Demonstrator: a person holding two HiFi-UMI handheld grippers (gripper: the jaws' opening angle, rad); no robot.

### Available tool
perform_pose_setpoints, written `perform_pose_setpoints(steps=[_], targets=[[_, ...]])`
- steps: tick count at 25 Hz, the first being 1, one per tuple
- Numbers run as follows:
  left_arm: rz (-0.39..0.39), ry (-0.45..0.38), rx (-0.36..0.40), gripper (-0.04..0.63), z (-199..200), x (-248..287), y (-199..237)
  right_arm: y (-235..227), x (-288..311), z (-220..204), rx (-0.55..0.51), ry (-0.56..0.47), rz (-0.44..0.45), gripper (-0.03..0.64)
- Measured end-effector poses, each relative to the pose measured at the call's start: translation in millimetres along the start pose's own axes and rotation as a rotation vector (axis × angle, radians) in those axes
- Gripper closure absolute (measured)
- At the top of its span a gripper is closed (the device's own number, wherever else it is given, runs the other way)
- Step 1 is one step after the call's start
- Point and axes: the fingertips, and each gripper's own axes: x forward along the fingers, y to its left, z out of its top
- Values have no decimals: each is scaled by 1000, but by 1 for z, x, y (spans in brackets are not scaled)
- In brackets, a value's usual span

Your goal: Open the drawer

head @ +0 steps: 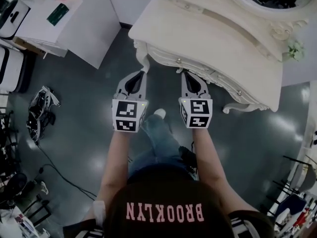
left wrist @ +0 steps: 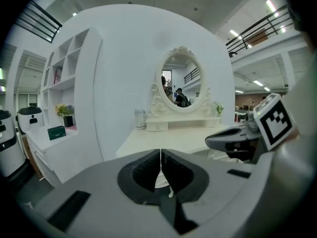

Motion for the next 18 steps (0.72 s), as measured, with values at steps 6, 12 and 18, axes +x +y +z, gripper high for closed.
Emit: perform_pose_setpoints(steps=[6, 12, 18], targets=[[-88, 60, -2, 589, -5, 54, 15, -26, 50, -21, 127, 41, -95, 620], [-156, 116, -12, 589, -15, 103, 28, -37, 95, -63, 225, 157, -130, 620], [-209, 173, -17, 590, -31, 136, 36, -47, 130, -93, 288, 248, -161, 522]])
